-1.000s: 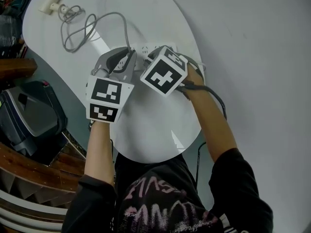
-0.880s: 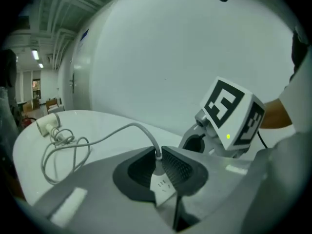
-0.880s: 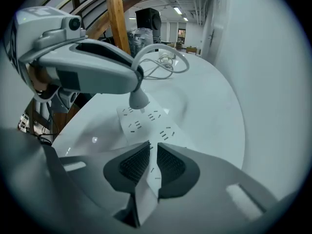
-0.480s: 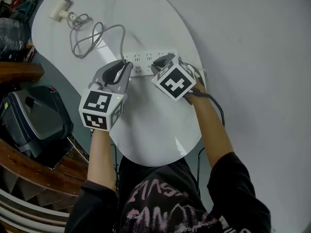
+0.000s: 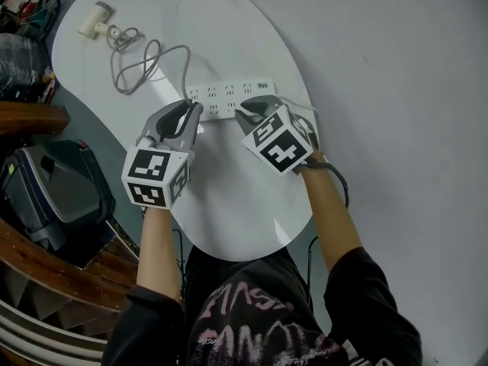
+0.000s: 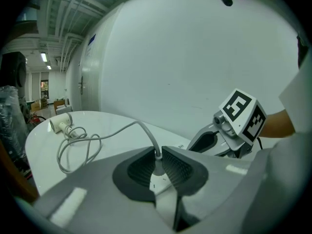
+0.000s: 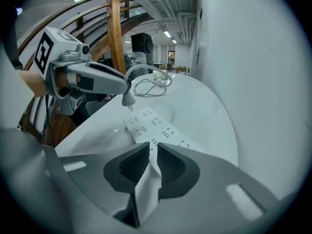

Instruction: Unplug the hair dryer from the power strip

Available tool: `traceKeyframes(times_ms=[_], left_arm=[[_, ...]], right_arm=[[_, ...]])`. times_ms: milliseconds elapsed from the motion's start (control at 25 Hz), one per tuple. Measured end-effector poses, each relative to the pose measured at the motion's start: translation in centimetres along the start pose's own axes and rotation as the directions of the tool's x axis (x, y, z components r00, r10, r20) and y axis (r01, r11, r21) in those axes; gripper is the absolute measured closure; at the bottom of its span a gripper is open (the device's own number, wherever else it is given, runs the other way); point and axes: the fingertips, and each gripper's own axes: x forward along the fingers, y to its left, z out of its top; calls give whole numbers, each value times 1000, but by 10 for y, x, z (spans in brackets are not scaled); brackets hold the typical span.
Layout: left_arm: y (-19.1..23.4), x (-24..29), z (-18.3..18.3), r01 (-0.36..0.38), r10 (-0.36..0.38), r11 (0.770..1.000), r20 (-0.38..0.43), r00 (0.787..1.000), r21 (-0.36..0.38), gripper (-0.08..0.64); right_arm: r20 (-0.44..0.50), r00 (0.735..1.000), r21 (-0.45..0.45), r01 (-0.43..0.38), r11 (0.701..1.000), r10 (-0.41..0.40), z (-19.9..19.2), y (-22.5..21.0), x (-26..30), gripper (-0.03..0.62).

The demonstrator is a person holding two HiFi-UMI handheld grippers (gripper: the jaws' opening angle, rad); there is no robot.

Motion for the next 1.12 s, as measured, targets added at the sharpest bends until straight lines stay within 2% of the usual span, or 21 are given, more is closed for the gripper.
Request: traceKeyframes(times_ms=[160, 400, 640, 920, 1120], left_arm=[[-2, -5, -4, -24, 24, 999, 0, 1000, 26, 508], [-13, -5, -31, -20, 20, 1000, -69, 997, 6, 508], [-26, -5, -54, 1, 0, 1000, -129, 992, 6, 506], [-34, -4, -71, 10, -8, 1000, -183, 983, 8, 506], [-35, -1, -84, 2, 12, 998, -218, 976, 64, 500]], right_arm=[[101, 994, 22, 36, 999, -38, 8, 4, -15, 541], [248, 966, 10, 73, 997, -73, 19, 18, -37, 555], [284, 956, -7, 79, 997, -74, 13, 25, -44, 546], [344, 935, 16, 80, 997, -81, 17, 28, -54, 540], [367, 927, 20, 72, 997, -74, 13, 32, -58, 534]])
